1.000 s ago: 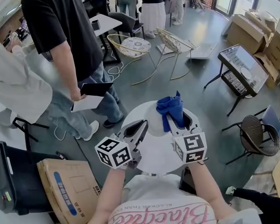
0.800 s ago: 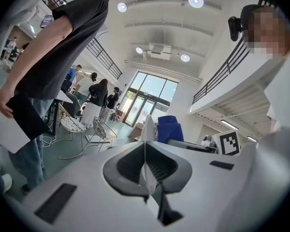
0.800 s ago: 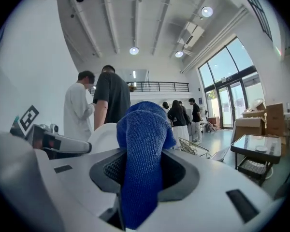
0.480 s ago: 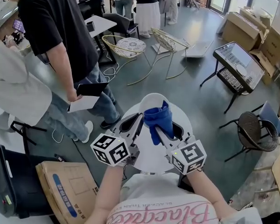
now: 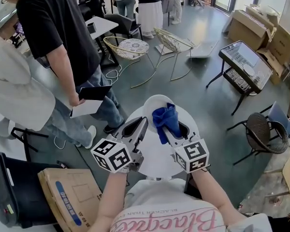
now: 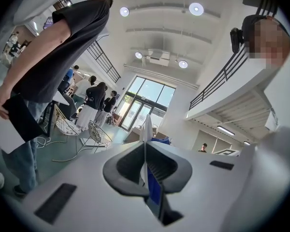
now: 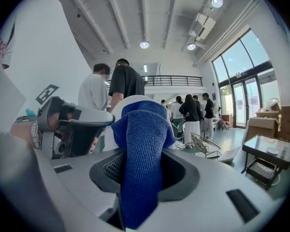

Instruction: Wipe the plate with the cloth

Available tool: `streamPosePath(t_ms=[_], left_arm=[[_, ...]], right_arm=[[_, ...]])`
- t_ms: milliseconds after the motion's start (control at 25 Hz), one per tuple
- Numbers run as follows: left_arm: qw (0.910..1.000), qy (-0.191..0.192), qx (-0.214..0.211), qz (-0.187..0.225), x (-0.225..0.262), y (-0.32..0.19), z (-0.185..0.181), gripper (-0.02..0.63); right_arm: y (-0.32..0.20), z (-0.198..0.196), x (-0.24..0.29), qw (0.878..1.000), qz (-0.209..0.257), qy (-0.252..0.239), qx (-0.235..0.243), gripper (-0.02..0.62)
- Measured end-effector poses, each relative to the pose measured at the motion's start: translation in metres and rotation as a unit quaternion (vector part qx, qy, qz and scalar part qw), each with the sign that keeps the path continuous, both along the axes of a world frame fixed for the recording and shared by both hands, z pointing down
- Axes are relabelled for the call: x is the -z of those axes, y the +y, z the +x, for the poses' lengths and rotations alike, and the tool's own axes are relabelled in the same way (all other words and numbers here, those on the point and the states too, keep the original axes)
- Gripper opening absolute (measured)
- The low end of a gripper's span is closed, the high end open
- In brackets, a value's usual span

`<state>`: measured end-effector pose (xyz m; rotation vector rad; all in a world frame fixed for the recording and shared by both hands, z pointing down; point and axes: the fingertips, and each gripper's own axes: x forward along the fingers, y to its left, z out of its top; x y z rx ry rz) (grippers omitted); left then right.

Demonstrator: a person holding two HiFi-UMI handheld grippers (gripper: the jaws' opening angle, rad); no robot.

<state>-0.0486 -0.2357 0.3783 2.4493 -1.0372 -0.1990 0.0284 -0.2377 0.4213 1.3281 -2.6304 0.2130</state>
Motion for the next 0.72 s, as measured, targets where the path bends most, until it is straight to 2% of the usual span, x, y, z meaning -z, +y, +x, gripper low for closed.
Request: streamPosePath(t_ms=[160, 280, 360, 440, 480, 520, 600, 720], left_arm=[[0.9998, -0.014, 0.002, 0.012, 0.001, -0.001, -0.001, 0.015], [0.9974, -0.055, 0.004, 0.046, 0.003, -0.001, 0.001, 0.015], [0.9912, -0.097, 0.002, 0.09, 0.006, 0.002, 0.005, 0.014], [0.976, -0.157, -0.01, 0.15, 0.009, 0.006, 0.013, 0.014], [0.9637, -0.193, -0.016, 0.184, 0.01, 0.008, 0.017, 0.014], [0.9475, -0.23, -0.021, 0.221, 0.01, 0.01, 0.02, 0.014], [0.905, -0.302, -0.026, 0.298, 0.008, 0.013, 0.025, 0.014], [0.8357, -0.377, -0.031, 0.398, 0.003, 0.017, 0.033, 0.014]], right_arm=[[-0.012, 0.042, -0.016, 0.997, -0.025, 0.01, -0.066, 0.152], [-0.013, 0.055, -0.016, 0.997, -0.03, 0.008, -0.076, 0.152], [-0.011, 0.061, -0.008, 0.997, -0.024, -0.008, -0.079, 0.152], [-0.01, 0.073, 0.004, 0.996, -0.016, -0.031, -0.087, 0.152], [-0.009, 0.08, 0.01, 0.995, -0.01, -0.037, -0.09, 0.152], [-0.009, 0.085, 0.018, 0.995, -0.004, -0.04, -0.087, 0.152], [-0.007, 0.093, 0.035, 0.996, 0.01, -0.044, -0.071, 0.152], [-0.005, 0.1, 0.066, 0.997, 0.029, -0.056, -0.037, 0.152]])
